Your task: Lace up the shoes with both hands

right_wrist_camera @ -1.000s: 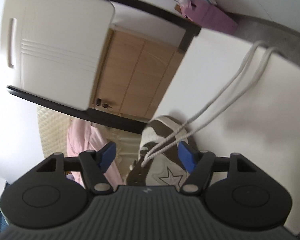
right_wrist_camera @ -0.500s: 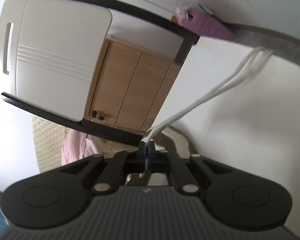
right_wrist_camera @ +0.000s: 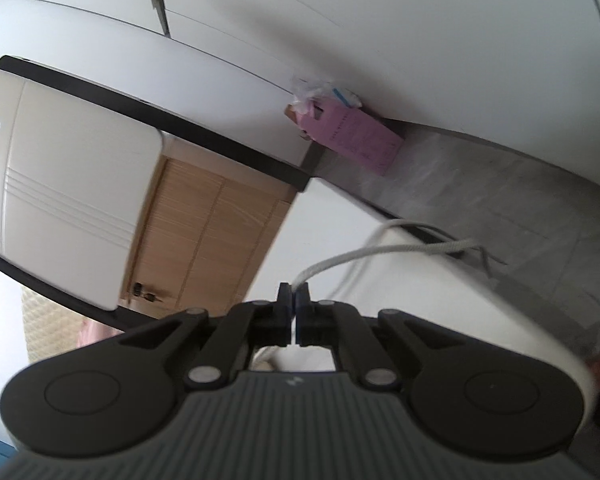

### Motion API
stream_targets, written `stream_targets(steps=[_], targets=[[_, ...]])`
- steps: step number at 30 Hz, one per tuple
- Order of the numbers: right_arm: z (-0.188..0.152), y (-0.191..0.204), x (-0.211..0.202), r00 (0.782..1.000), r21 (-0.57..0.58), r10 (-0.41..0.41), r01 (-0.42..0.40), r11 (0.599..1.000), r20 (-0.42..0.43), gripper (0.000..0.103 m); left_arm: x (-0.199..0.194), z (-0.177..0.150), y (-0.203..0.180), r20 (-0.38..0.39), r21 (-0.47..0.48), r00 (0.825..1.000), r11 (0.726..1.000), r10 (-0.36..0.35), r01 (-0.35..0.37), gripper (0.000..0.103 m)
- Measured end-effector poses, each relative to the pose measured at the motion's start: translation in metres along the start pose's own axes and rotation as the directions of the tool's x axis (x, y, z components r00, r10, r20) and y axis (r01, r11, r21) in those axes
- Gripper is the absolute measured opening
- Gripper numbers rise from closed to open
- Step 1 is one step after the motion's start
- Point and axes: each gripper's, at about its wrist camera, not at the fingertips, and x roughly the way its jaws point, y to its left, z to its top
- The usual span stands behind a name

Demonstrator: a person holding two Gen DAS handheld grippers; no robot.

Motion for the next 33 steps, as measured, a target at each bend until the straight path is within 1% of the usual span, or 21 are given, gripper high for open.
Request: stream_targets(steps=[6,8,9,10,11,12,13,14,16,17,18,20,21,22,24,26,28,33], targets=[[-0.005,-0.013,-0.004,0.995,-0.019,-0.031,0.03,0.999,-0.09,0.003,0.0,-0.001,-0.001,0.005,0.004,1.0,1.0,-0.003,0.003,0.01],[-0.006,-0.015,-0.007,0.994,-0.019,-0.044,0.042,0.999,-0.1,0.009,0.0,-0.001,-0.002,0.006,0.008,1.0,1.0,-0.004,0.004,0.011],[-0.004,-0.016,-0.009,0.994,-0.018,-0.058,0.056,0.998,-0.098,0.015,0.0,-0.002,-0.002,0.006,0.008,1.0,1.0,-0.004,0.004,0.012],[-0.004,-0.017,-0.012,0.993,-0.019,-0.066,0.065,0.998,-0.096,0.025,0.001,-0.002,-0.002,0.007,0.008,1.0,1.0,-0.005,0.005,0.012],[-0.003,-0.017,-0.015,0.993,-0.027,-0.076,0.073,0.997,-0.092,0.033,0.001,-0.002,-0.002,0.008,0.009,1.0,1.0,-0.006,0.006,0.012],[-0.002,-0.015,-0.016,0.993,-0.048,-0.085,0.081,0.996,-0.086,0.045,0.001,-0.002,-0.002,0.009,0.009,1.0,1.0,-0.007,0.007,0.012],[-0.001,-0.014,-0.018,0.993,-0.07,-0.09,0.085,0.994,-0.077,0.05,0.0,-0.002,-0.002,0.01,0.01,1.0,1.0,-0.007,0.007,0.012],[0.0,-0.011,-0.021,0.994,-0.094,-0.089,0.082,0.992,-0.066,0.052,0.0,-0.002,-0.002,0.011,0.007,1.0,1.0,-0.01,0.01,0.012],[0.002,-0.007,-0.026,0.995,-0.132,-0.089,0.083,0.988,-0.041,0.068,0.001,-0.002,-0.001,0.012,-0.001,1.0,1.0,-0.017,0.017,0.014],[0.002,-0.005,-0.028,0.995,-0.152,-0.094,0.089,0.984,-0.025,0.072,0.001,-0.002,-0.001,0.012,-0.003,1.0,1.0,-0.019,0.019,0.015],[0.003,-0.002,-0.029,0.995,-0.172,-0.098,0.095,0.98,-0.01,0.077,0.0,-0.002,-0.001,0.013,-0.002,1.0,1.0,-0.02,0.02,0.018],[0.004,0.002,-0.032,0.995,-0.207,-0.099,0.101,0.973,0.02,0.084,0.0,-0.002,-0.002,0.021,0.004,1.0,1.0,-0.022,0.022,0.031],[0.003,0.006,-0.033,0.995,-0.226,-0.097,0.102,0.969,0.034,0.092,0.0,-0.002,-0.004,0.025,0.007,0.999,1.0,-0.025,0.025,0.047],[0.003,0.01,-0.034,0.994,-0.248,-0.095,0.105,0.963,0.05,0.095,0.0,-0.003,-0.005,0.032,0.018,0.999,1.0,-0.026,0.026,0.053],[0.001,0.019,-0.034,0.994,-0.292,-0.085,0.103,0.951,0.076,0.103,0.0,-0.003,-0.008,0.045,0.045,0.999,0.999,-0.03,0.028,0.054],[-0.001,0.026,-0.032,0.994,-0.327,-0.064,0.089,0.941,0.087,0.103,-0.002,-0.004,-0.01,0.052,0.067,0.998,0.997,-0.039,0.036,0.057],[-0.004,0.031,-0.029,0.996,-0.33,-0.031,0.055,0.942,0.078,0.103,-0.003,-0.004,-0.008,0.055,0.065,0.997,0.997,-0.052,0.048,0.061],[-0.011,0.041,-0.009,0.999,-0.303,0.052,-0.046,0.952,0.01,0.103,-0.008,-0.002,0.005,0.071,0.044,0.991,0.993,-0.11,0.107,0.068]])
